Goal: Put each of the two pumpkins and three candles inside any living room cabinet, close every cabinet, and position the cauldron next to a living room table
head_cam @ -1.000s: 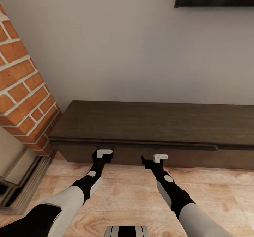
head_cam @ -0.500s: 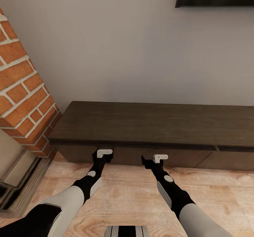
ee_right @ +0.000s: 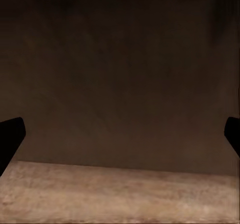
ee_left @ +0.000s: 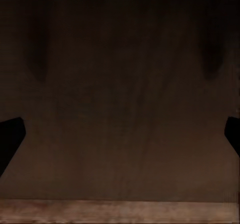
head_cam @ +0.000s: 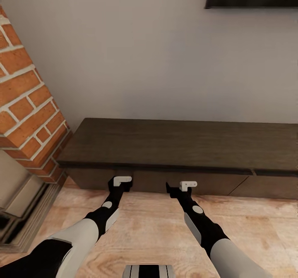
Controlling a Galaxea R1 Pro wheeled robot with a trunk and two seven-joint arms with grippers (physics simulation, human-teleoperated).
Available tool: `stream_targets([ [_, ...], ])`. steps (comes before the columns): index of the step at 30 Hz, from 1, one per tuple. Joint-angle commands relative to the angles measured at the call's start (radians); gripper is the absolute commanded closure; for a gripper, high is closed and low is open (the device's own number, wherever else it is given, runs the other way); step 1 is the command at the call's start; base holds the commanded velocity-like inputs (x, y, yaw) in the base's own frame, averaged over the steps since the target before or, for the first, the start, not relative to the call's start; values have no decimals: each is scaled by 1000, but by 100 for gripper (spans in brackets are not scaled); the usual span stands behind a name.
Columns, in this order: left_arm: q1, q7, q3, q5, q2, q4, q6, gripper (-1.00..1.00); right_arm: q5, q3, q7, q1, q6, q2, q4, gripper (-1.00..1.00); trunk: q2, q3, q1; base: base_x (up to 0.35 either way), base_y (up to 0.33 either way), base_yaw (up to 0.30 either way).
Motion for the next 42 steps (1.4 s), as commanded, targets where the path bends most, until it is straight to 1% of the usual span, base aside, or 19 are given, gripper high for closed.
stream_targets([
  [1, 0, 5, -9, 8, 0, 2, -3, -100, -11, 4, -1, -1, -5, -1, 1, -100, 0, -1, -1, -234, 0, 0],
  [17, -1, 4, -10, 9, -2, 3, 5, -100, -11, 5, -1, -1, 0, -1, 3, -100, 0, -1, -1, -291, 0, 0],
  [19, 0, 4, -9, 9, -2, 3, 19, -100, -11, 5, -1, -1, 2, -1, 3, -100, 0, -1, -1, -205, 0, 0],
  [23, 0, 4, -7, 9, -1, 3, 41, -100, -11, 6, -1, -1, 4, -1, 3, -100, 0, -1, -1, -71, 0, 0],
  [33, 0, 5, -3, 14, 0, 4, 48, -100, -11, 6, -1, -1, 9, -1, 3, -100, 0, -1, -1, -6, 0, 0],
  [35, 0, 1, -3, 15, 2, 8, 52, -100, -11, 7, -1, -1, 41, -1, 3, -100, 0, 0, -1, 0, 0, 6],
  [37, 0, 0, -3, 16, 6, 38, 94, -100, -9, 7, -1, -1, 108, -1, 3, -100, 0, 2, -1, 0, 0, 35],
  [38, 0, -1, -3, 16, 7, 42, 103, -100, -9, 7, -1, -1, 131, -1, 3, -100, 0, 4, -1, 0, 0, 13],
  [42, 0, -1, 0, 22, 9, 47, 109, -100, -9, 7, -1, -1, 177, -1, 6, -100, 0, 10, -1, 0, 0, 6],
])
